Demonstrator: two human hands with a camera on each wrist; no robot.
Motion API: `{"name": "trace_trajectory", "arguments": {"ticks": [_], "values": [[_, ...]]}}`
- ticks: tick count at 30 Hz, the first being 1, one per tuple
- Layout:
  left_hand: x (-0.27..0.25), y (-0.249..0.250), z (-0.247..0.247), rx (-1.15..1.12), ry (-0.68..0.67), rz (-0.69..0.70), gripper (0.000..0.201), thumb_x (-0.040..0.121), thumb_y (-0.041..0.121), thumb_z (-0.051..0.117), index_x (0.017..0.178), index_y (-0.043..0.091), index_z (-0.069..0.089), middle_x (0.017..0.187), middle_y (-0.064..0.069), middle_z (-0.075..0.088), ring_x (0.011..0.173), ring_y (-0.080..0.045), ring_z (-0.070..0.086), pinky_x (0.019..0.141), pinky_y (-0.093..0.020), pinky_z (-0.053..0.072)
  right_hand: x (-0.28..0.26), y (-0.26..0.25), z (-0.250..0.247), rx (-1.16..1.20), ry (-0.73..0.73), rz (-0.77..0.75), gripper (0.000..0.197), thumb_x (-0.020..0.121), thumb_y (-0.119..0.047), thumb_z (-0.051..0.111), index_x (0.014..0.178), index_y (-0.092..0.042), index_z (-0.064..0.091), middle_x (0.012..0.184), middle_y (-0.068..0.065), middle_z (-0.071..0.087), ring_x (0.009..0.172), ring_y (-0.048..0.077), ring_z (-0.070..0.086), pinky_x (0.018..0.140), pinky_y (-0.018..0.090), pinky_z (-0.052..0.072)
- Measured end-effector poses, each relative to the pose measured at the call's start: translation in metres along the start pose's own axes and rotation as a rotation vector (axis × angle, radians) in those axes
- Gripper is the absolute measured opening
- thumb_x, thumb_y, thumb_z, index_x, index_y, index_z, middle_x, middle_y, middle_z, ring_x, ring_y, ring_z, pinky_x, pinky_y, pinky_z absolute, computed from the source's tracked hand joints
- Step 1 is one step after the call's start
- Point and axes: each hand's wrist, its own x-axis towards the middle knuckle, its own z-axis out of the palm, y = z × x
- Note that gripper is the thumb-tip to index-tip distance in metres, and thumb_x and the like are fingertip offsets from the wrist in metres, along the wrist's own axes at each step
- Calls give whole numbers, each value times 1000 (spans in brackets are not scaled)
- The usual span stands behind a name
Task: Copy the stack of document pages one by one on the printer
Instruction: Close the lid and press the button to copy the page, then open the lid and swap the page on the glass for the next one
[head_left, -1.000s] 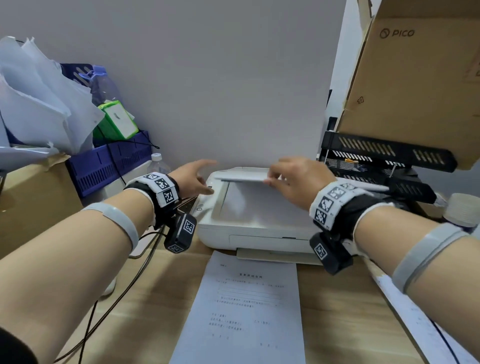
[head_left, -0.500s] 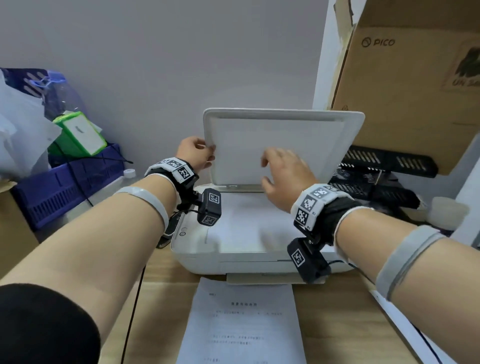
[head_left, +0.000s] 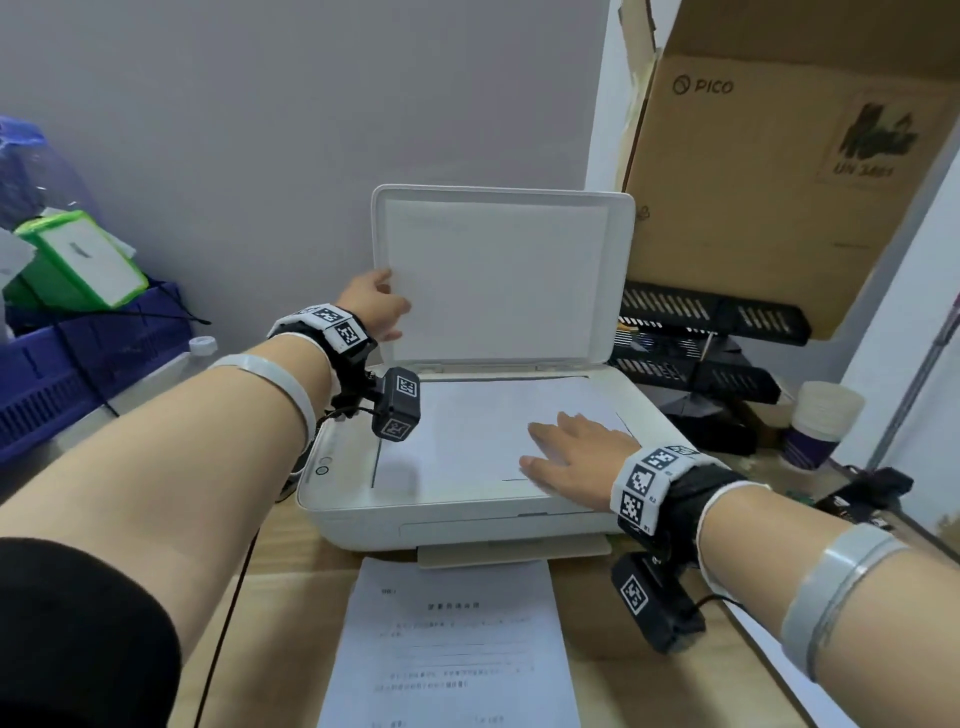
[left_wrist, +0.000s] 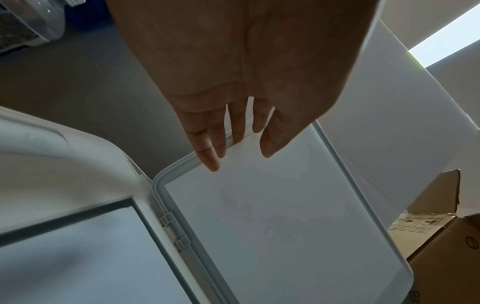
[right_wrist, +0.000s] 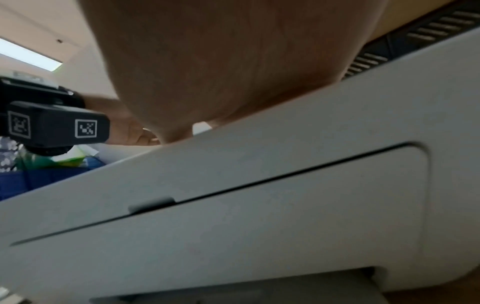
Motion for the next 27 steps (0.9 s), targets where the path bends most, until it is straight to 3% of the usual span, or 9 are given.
{"name": "trace_trajectory", "arguments": {"ticks": [4, 8, 12, 15, 17, 19, 21, 23, 27], "values": [[-20, 5, -6, 29, -66, -14, 63, 94, 4, 59, 151, 21, 37, 152, -9, 40, 130, -29, 48, 93, -46, 54, -18, 4, 2, -14, -11, -22, 71, 91, -74, 23, 150, -34, 25, 158, 4, 25, 146, 25, 22, 113, 54, 24], [-59, 11, -12, 153, -222, -28, 34, 98, 13, 58, 131, 16, 60, 129, -7, 62, 119, -24, 59, 92, -41, 54, -38, 9, 1, -33, -25, -77, 85, 81, -84, 33, 150, -36, 23, 158, 3, 26, 145, 24, 24, 113, 53, 27], [-96, 10, -15, 232, -376, -54, 20, 97, 22, 61, 114, 16, 70, 111, -5, 74, 109, -24, 68, 100, -44, 51, -58, 20, -1, -90, -39, -155, 78, 88, -59, 58, 153, -42, 19, 162, -4, 21, 148, 21, 23, 117, 46, 27], [-117, 18, -14, 215, -434, 1, 28, 99, 33, 57, 118, 16, 68, 111, -2, 74, 108, -20, 69, 105, -45, 47, -73, 36, -13, 42, 88, -199, 37, 96, -38, 55, 133, -44, 55, 137, -11, 57, 127, 16, 52, 106, 34, 42], [-127, 25, -10, 152, -464, 14, 42, 100, 47, 47, 121, 16, 66, 116, -2, 73, 110, -19, 68, 108, -46, 43, -90, 50, -27, 186, 238, -135, 23, 97, -30, 53, 111, -34, 71, 110, -9, 70, 105, 17, 63, 86, 30, 50], [-132, 33, -4, 75, -499, 1, 64, 94, 67, 38, 123, 16, 66, 127, -6, 67, 120, -23, 62, 111, -47, 38, -106, 69, -40, 335, 417, -55, 20, 96, -21, 53, 93, -20, 72, 88, 0, 71, 86, 22, 66, 68, 29, 46], [-135, 41, 9, -17, -534, -26, 83, 83, 80, 36, 126, 14, 63, 130, -9, 65, 121, -26, 61, 107, -47, 40, -123, 96, -49, 449, 546, 18, 23, 98, -21, 53, 83, -10, 68, 80, 9, 69, 79, 28, 64, 64, 31, 41], [-146, 51, 33, -48, -554, -11, 78, 82, 76, 42, 121, 13, 64, 120, -8, 71, 113, -26, 66, 97, -41, 49, -144, 121, -55, 535, 575, 93, 26, 99, -28, 55, 81, -14, 68, 80, 7, 69, 77, 26, 62, 65, 32, 41], [-168, 64, 100, 119, -500, 183, 22, 89, 24, 71, 109, 14, 68, 111, -8, 72, 104, -27, 70, 80, -35, 61, -194, 166, -48, 599, 537, 273, 22, 99, -34, 56, 93, -21, 73, 87, 0, 73, 80, 19, 66, 72, 30, 46]]}}
